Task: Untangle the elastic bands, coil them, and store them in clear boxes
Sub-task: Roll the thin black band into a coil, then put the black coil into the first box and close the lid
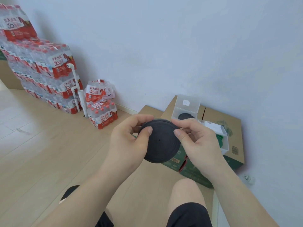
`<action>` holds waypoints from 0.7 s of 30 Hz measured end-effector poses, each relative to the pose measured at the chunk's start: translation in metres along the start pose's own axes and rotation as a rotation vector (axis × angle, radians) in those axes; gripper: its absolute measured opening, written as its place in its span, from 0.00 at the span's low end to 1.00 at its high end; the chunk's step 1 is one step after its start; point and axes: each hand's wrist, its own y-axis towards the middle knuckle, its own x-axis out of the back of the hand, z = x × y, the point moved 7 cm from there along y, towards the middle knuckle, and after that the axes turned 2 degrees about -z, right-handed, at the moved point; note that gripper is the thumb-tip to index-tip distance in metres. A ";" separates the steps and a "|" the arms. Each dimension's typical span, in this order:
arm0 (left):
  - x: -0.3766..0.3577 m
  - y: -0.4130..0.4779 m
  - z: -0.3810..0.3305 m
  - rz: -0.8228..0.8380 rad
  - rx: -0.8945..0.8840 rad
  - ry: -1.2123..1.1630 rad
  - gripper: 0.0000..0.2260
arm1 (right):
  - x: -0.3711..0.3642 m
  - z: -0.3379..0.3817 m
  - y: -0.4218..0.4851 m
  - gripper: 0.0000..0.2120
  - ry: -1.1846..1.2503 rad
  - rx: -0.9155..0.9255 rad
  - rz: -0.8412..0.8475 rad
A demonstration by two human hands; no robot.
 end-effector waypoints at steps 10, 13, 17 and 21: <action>-0.043 0.012 -0.010 0.085 0.014 -0.154 0.15 | 0.053 -0.006 0.003 0.12 0.102 -0.062 -0.167; -0.053 0.020 -0.005 0.102 0.032 -0.174 0.15 | 0.058 -0.013 0.009 0.10 0.091 -0.055 -0.201; -0.077 0.040 0.016 0.143 0.080 -0.148 0.14 | 0.064 -0.037 0.024 0.10 -0.101 -0.038 -0.236; -0.113 0.070 0.048 0.168 0.149 -0.133 0.13 | 0.068 -0.075 0.059 0.10 -0.199 -0.079 -0.154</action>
